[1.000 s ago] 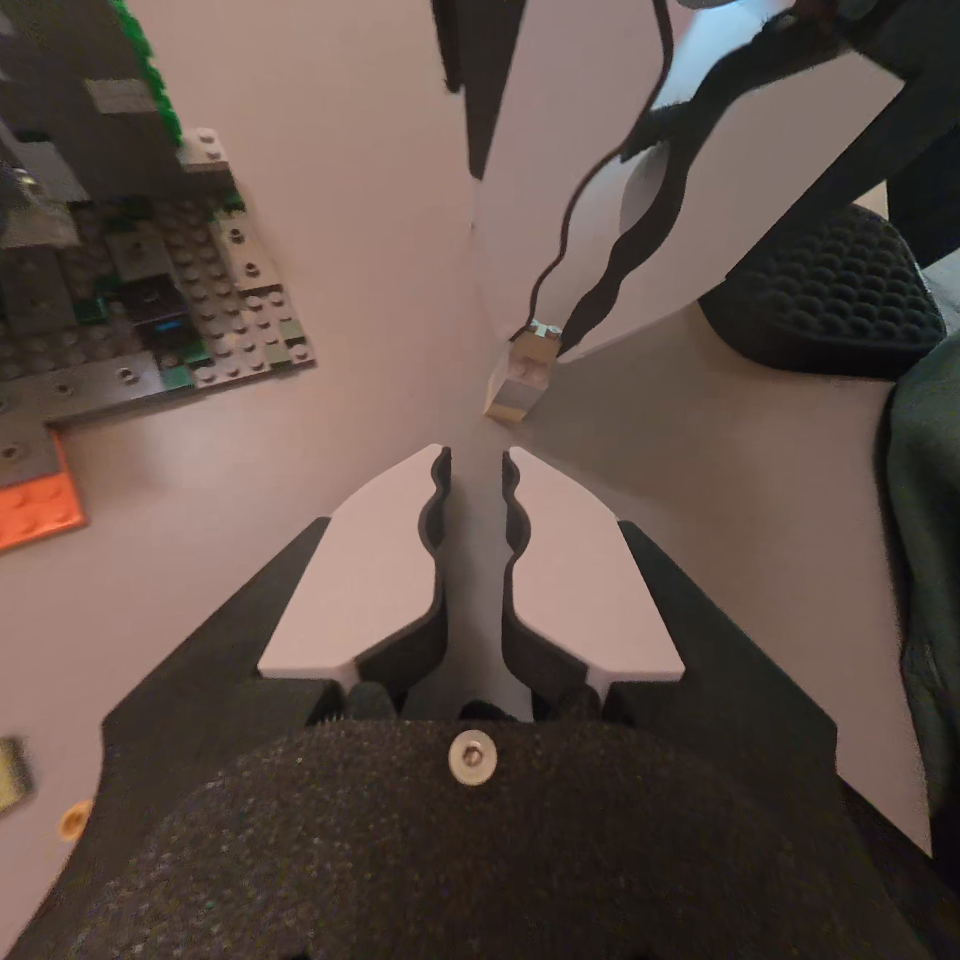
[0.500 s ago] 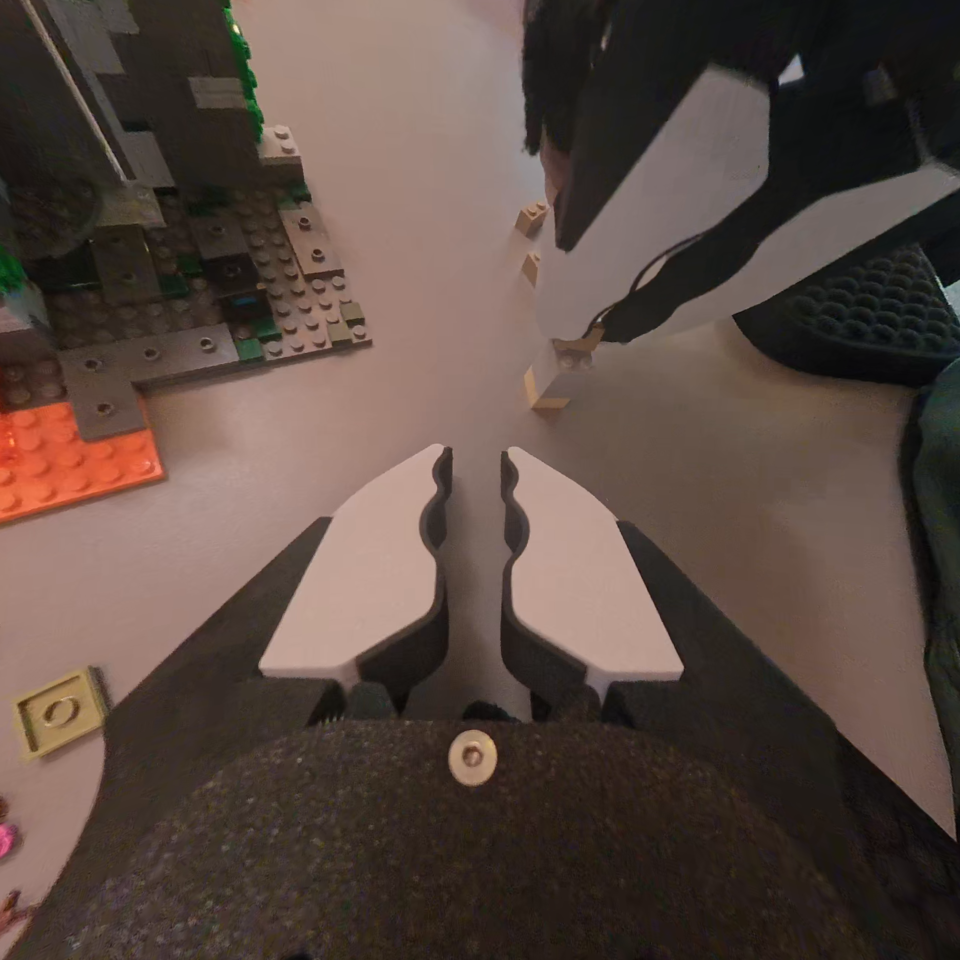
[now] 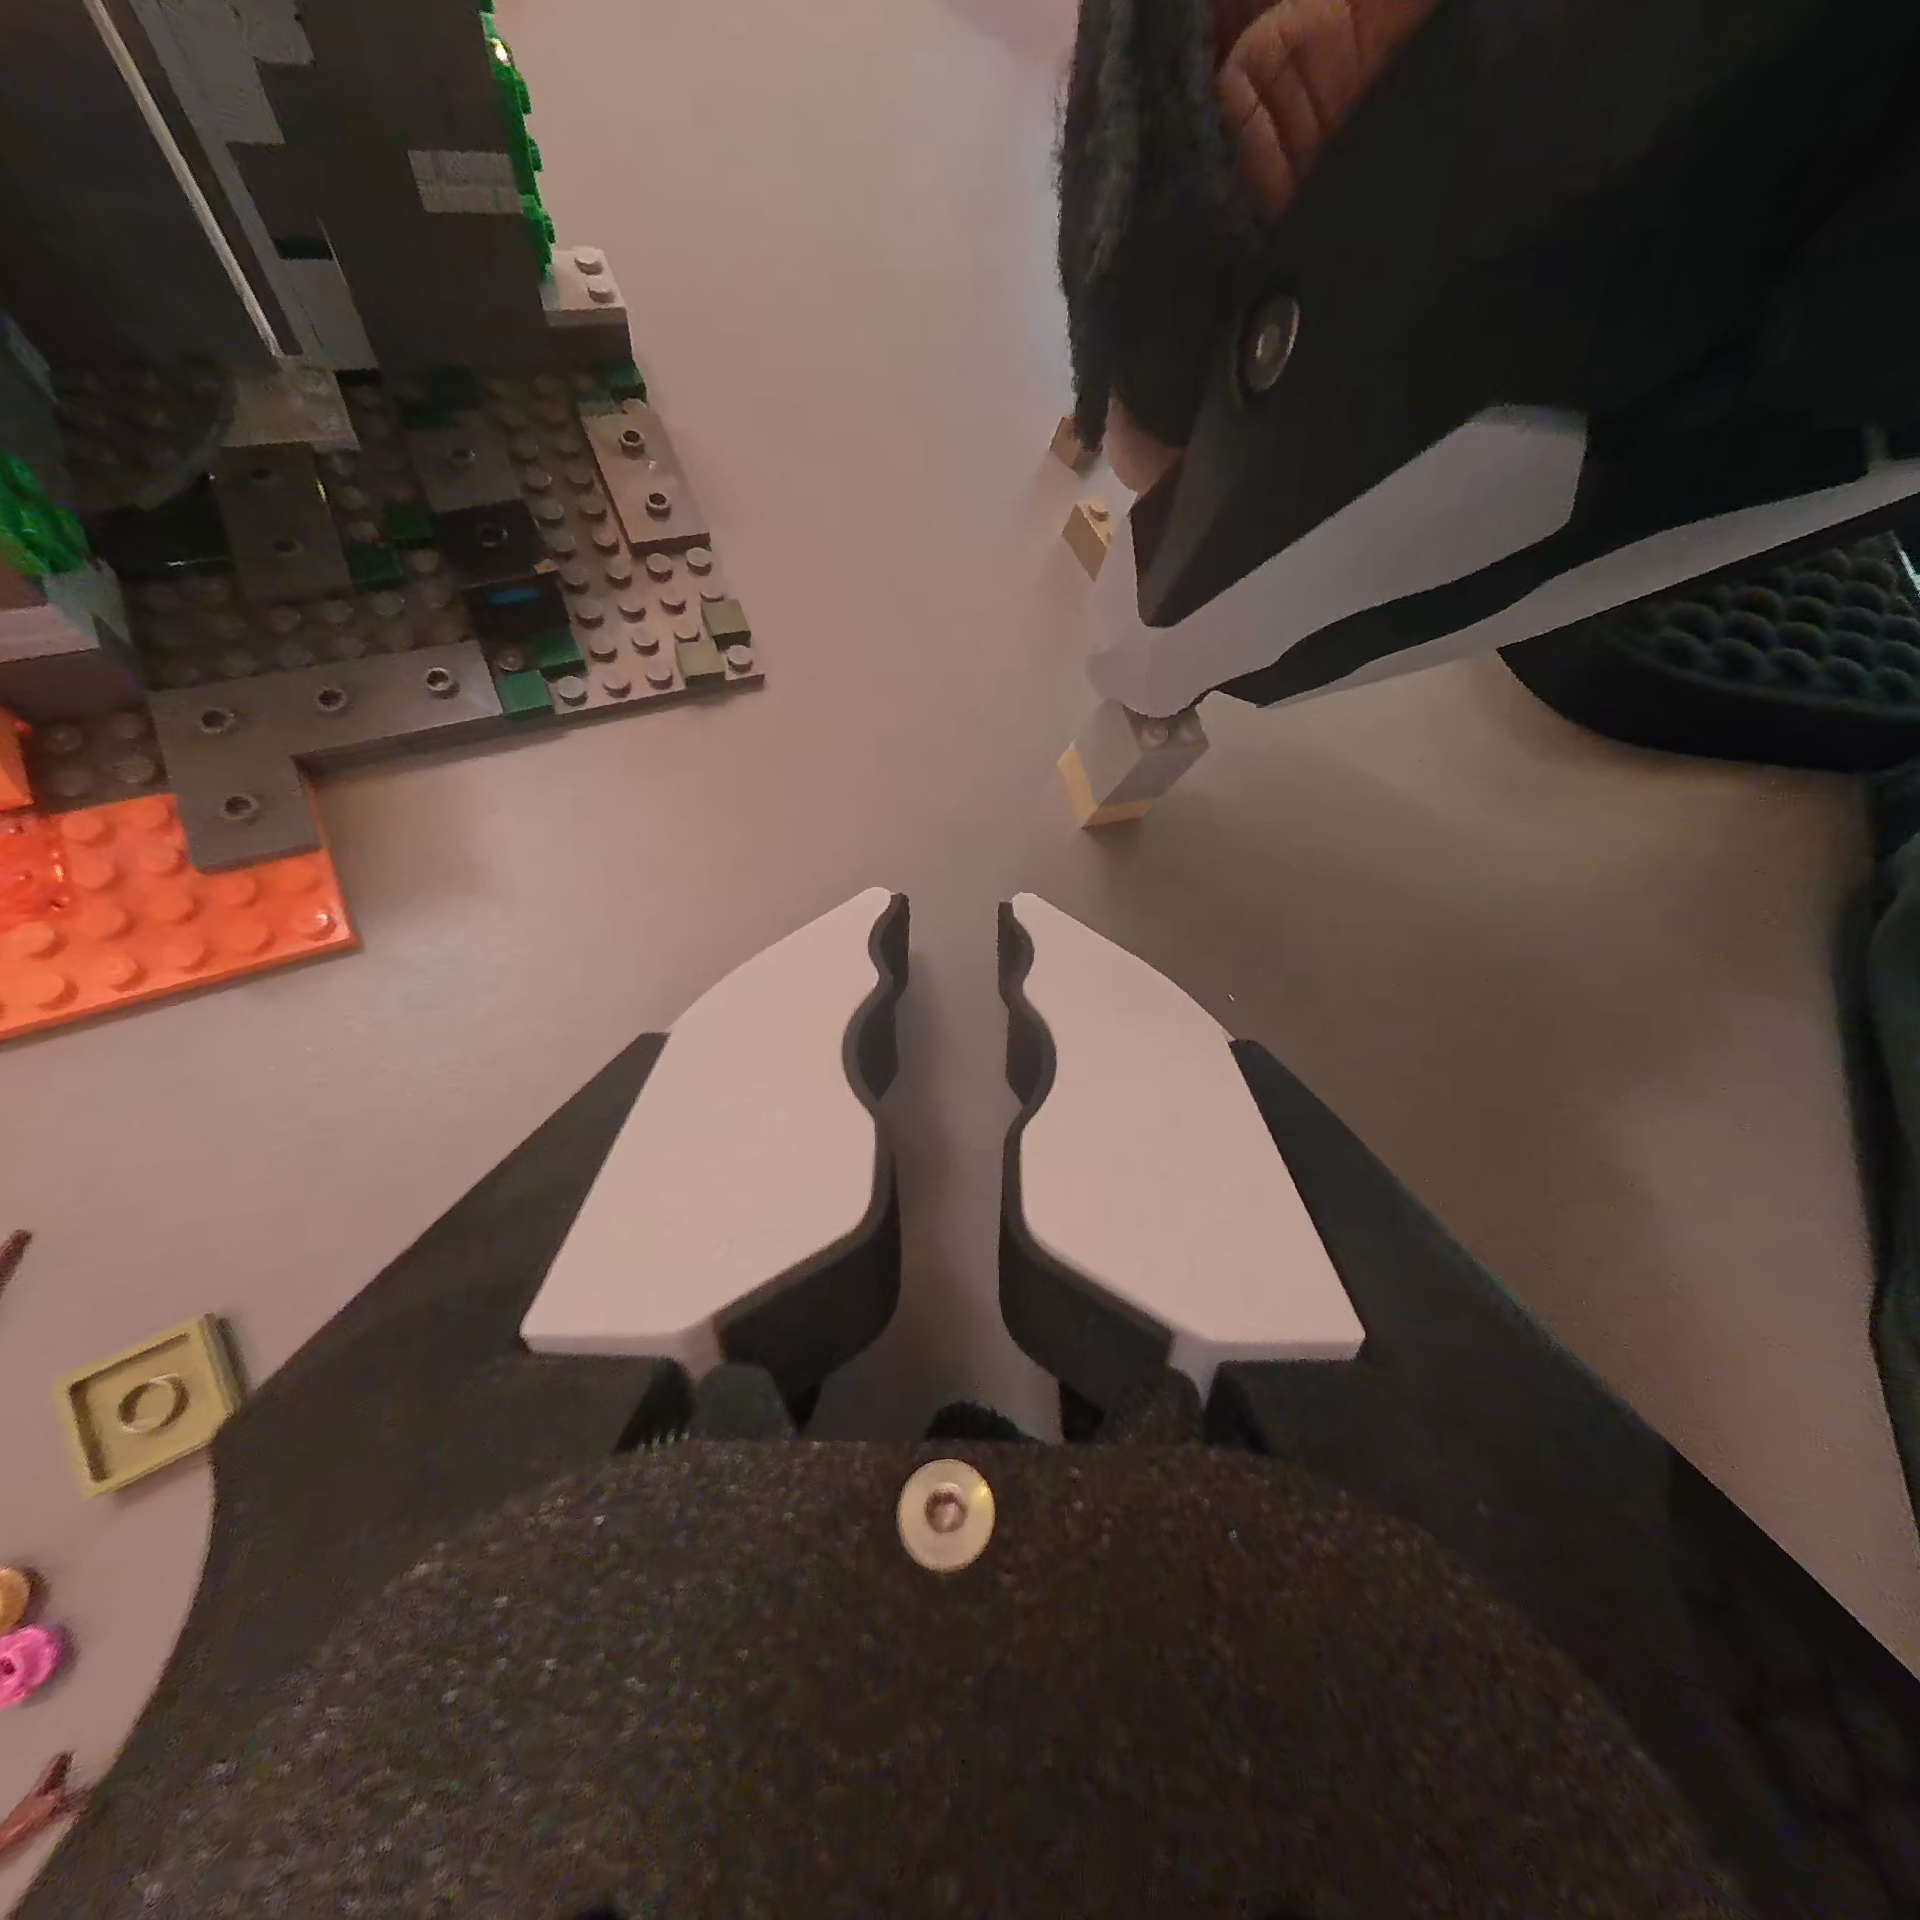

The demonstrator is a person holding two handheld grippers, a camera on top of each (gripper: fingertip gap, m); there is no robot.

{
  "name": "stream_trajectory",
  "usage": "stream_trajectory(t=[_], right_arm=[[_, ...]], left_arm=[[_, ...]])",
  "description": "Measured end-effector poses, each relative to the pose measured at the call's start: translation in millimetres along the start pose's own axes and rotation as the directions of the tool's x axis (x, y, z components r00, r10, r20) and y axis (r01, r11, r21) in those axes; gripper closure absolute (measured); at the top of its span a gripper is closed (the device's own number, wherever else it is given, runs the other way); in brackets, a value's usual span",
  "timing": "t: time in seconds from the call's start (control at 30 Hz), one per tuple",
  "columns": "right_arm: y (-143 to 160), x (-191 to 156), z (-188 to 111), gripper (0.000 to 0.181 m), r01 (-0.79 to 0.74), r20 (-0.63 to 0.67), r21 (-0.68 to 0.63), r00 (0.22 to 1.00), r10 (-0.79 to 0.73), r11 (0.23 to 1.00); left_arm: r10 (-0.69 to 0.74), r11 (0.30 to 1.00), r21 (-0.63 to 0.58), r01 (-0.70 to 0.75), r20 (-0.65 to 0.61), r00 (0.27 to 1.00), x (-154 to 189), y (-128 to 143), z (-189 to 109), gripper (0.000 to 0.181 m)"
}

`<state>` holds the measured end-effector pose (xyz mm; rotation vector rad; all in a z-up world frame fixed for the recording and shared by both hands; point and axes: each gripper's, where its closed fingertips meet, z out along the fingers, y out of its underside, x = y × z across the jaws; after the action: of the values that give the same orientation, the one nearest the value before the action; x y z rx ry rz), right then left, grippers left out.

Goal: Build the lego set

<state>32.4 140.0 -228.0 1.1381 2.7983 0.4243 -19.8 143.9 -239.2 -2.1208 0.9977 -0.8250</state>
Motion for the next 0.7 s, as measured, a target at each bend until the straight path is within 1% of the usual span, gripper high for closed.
stream_trajectory(t=[0.03, 0.2, 0.3, 0.43, 0.7], right_arm=[[0.0, -0.1, 0.0, 0.165, -0.005, -0.004, 0.01, 1.0, 0.005, 1.0], [-2.3, 1.9, -1.1, 0.165, -0.047, -0.046, 0.108, 0.998, 0.052, 0.993], [-2.5, 4.5, -2.2, 0.164, -0.05, -0.075, 0.143, 0.995, 0.062, 0.988], [-3.8, 6.0, -5.6, 0.159, -0.057, -0.076, 0.179, 0.995, 0.071, 0.982], [-6.6, 6.0, -8.1, 0.156, -0.068, -0.057, 0.233, 0.995, 0.084, 0.97]], left_arm=[[0.002, 1.0, 0.0, -0.002, 0.001, 1.0, 0.1, 0.1, 0.0, 0.166], [0.013, 1.0, -0.005, -0.013, -0.001, 1.0, 2.2, 0.3, 1.0, 0.166], [0.014, 1.0, -0.011, -0.014, -0.001, 1.0, 2.4, 1.2, 2.0, 0.166], [0.009, 1.0, -0.008, -0.009, -0.003, 1.0, 2.1, 0.9, 1.8, 0.166], [0.021, 1.0, -0.014, -0.021, -0.005, 1.0, 3.4, 1.9, 2.4, 0.166]])
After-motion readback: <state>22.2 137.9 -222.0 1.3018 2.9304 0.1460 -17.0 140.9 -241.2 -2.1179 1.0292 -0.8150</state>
